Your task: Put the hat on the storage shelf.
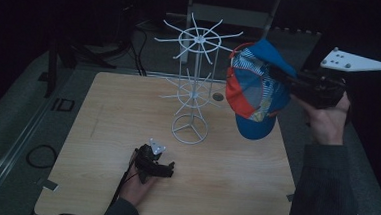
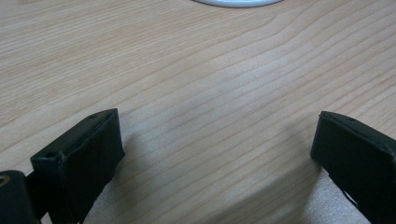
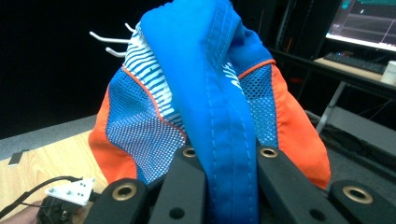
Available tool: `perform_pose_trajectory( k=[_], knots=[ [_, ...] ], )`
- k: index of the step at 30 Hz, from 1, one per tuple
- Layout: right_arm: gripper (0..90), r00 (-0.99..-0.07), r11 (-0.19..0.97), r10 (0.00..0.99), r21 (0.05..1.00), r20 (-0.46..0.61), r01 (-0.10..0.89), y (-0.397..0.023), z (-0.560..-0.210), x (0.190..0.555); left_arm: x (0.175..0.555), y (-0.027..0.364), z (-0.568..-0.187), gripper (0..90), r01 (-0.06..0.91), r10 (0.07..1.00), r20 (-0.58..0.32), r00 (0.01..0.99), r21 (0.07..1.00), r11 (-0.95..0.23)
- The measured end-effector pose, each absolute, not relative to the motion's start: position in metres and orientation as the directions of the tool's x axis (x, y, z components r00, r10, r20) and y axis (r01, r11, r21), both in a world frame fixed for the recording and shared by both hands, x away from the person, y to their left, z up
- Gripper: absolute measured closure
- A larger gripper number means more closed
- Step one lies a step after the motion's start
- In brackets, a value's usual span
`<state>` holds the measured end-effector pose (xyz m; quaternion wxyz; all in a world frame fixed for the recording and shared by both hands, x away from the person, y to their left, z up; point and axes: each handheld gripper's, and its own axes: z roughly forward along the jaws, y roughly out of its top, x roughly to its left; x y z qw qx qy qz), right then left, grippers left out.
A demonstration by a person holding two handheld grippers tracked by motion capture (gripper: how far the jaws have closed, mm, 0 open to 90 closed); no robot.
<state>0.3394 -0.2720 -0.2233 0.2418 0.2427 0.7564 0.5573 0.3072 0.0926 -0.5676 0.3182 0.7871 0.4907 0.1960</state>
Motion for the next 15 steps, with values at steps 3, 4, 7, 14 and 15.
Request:
perform_pose_trajectory(
  k=[3,4,7,14,15],
  knots=[
    [87.9,-0.77,0.27,0.632,0.956,-0.086,0.115,-0.269,-0.23,0.345,0.307,0.093,-0.568,2.6,0.648,0.897,-0.004,0.442,0.693,-0.316],
    [87.9,-0.77,0.27,0.632,0.956,-0.086,0.115,-0.269,-0.23,0.345,0.307,0.093,-0.568,2.6,0.648,0.897,-0.004,0.442,0.693,-0.316],
    [87.8,-0.776,0.276,0.628,0.95,-0.065,0.143,-0.269,-0.241,0.35,0.307,0.093,-0.568,2.6,0.648,0.897,-0.004,0.441,0.693,-0.316],
    [86.2,-0.788,0.305,0.614,0.936,-0.049,0.179,-0.262,-0.254,0.357,0.307,0.093,-0.567,2.6,0.649,0.895,-0.002,0.445,0.689,-0.321],
    [85.3,-0.789,0.309,0.612,0.933,-0.048,0.183,-0.261,-0.257,0.358,0.307,0.093,-0.567,2.6,0.649,0.896,-0.002,0.445,0.69,-0.321]
  ],
)
